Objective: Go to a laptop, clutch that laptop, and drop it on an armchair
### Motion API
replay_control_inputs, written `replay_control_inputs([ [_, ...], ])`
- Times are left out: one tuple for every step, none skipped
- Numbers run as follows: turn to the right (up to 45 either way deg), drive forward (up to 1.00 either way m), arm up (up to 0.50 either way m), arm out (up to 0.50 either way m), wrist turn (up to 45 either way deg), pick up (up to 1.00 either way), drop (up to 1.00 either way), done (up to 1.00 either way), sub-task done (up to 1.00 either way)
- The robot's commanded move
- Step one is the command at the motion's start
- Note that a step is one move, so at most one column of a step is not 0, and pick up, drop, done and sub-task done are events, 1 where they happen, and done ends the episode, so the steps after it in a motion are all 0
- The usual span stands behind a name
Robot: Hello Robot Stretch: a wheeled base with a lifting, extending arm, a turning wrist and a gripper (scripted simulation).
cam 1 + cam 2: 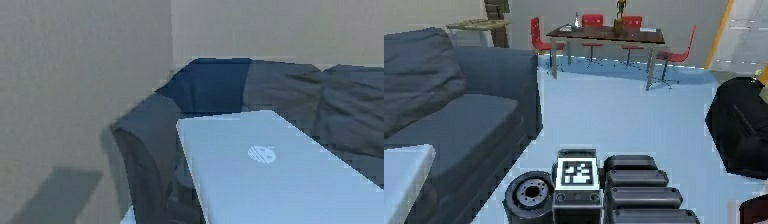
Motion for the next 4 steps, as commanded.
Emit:
replay_control_inputs([
  [-45.0,0.00,0.00,0.00,0.0,0.00,0.00,0.00,0.00],
  [-45.0,0.00,0.00,0.00,0.0,0.00,0.00,0.00,0.00],
  [-39.0,0.00,0.00,0.00,0.0,0.00,0.00,0.00,0.00],
  [0.0,0.15,0.00,0.00,0.0,0.00,0.00,0.00,0.00],
])
